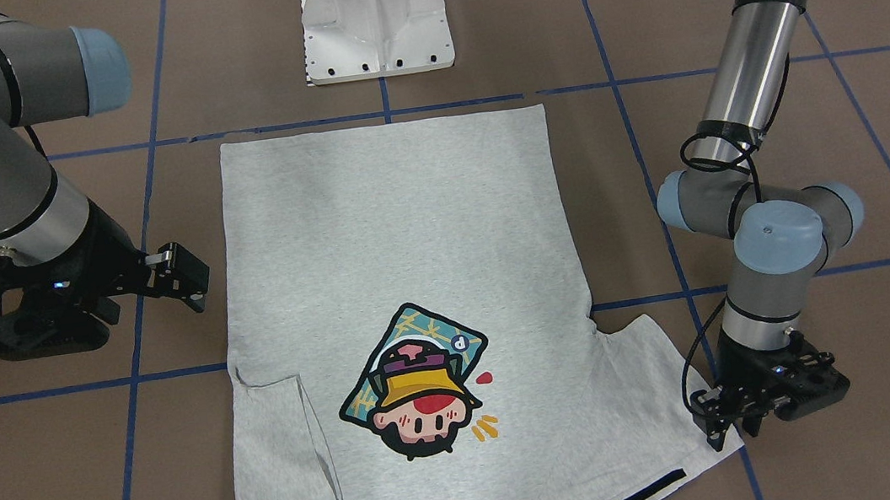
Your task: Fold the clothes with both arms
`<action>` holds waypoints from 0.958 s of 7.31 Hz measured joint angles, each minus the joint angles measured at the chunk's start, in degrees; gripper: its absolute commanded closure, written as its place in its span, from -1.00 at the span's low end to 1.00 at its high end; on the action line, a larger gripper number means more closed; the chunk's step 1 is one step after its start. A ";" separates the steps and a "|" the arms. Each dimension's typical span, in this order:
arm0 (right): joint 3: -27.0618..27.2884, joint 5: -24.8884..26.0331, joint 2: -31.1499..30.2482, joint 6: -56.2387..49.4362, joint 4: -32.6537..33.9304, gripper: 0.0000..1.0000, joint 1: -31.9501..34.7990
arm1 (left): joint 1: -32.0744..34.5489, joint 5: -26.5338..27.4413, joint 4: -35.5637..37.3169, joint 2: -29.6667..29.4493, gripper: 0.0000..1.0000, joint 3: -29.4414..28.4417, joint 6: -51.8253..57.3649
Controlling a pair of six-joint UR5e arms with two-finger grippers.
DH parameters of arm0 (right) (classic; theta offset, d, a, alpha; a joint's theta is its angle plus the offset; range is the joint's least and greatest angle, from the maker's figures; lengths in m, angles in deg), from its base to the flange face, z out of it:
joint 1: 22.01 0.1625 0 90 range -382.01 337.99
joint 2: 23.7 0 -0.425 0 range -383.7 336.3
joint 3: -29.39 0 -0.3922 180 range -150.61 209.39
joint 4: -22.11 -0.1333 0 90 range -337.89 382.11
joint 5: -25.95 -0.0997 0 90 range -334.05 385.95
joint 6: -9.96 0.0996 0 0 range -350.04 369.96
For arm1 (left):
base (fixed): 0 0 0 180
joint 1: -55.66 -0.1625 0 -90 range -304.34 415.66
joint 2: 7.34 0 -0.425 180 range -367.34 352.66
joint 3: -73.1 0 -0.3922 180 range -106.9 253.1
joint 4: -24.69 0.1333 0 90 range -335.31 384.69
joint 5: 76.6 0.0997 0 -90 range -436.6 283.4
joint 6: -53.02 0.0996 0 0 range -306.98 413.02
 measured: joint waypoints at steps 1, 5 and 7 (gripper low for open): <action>-0.07 0.03 -0.04 -0.01 0.00 -1.00 -0.06 | 0.00 -0.01 0.02 -0.01 0.17 0.00 0.02; -0.17 0.09 -0.25 -0.06 -0.13 -1.00 -0.21 | 0.00 -0.09 -0.03 -0.28 0.63 0.33 0.03; -0.26 0.12 -0.26 -0.08 -0.20 -1.00 -0.28 | 0.00 -0.33 0.00 -0.34 1.00 1.06 -0.04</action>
